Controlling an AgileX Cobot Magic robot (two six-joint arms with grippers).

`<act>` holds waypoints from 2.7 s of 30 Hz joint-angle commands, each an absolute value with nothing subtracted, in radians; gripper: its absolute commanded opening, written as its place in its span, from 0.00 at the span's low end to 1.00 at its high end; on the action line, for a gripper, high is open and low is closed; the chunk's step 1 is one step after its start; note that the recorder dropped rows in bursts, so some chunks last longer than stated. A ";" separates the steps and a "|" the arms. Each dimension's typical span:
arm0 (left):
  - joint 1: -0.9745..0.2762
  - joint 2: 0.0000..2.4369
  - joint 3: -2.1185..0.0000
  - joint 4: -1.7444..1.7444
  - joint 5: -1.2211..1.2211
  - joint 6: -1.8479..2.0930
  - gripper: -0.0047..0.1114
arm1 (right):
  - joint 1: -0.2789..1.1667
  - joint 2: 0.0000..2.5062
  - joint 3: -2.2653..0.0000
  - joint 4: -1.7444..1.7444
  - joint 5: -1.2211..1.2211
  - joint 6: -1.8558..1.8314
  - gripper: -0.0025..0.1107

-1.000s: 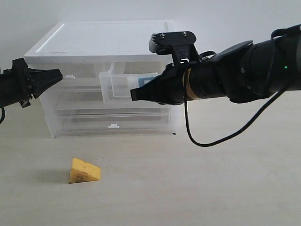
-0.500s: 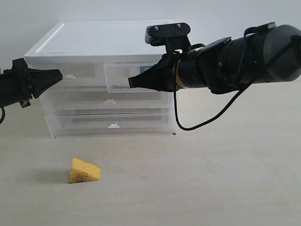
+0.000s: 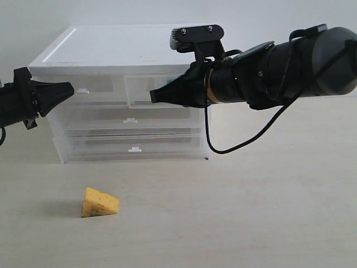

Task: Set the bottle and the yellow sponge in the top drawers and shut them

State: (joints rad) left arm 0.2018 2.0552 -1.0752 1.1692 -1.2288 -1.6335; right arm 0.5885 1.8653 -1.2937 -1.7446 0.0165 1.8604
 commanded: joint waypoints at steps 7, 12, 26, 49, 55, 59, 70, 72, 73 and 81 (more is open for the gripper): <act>0.197 2.053 -1.081 1.188 -1.221 -1.752 0.07 | 0.591 1.862 -1.303 -1.734 -0.043 1.860 0.02; 0.197 2.053 -1.081 1.212 -1.221 -1.773 0.07 | 0.591 1.862 -1.303 -1.734 -0.043 1.860 0.02; 0.164 2.053 -1.081 1.199 -1.221 -1.712 0.52 | 0.591 1.862 -1.303 -1.736 -0.071 1.853 0.02; 0.140 2.083 -1.081 1.122 -1.221 -1.659 0.07 | 0.591 1.862 -1.303 -1.736 -0.069 1.849 0.02; 0.140 2.083 -1.081 1.135 -1.221 -1.659 0.07 | 0.588 1.865 -1.303 -1.736 0.049 1.848 0.02; 0.140 2.083 -1.081 1.145 -1.221 -1.659 0.07 | 0.588 1.873 -1.319 -1.736 0.006 1.848 0.02; 0.141 2.077 -1.081 1.183 -1.221 -1.658 0.07 | 0.588 1.884 -1.341 -1.744 0.059 1.833 0.02; 0.141 2.077 -1.081 1.186 -1.221 -1.658 0.07 | 0.588 1.884 -1.352 -1.744 0.064 1.831 0.02; 0.141 2.077 -1.081 1.188 -1.221 -1.658 0.07 | 0.588 1.884 -1.369 -1.744 0.064 1.831 0.02; 0.141 2.077 -1.081 1.192 -1.221 -1.658 0.07 | 0.588 1.886 -1.397 -1.737 -0.083 1.833 0.02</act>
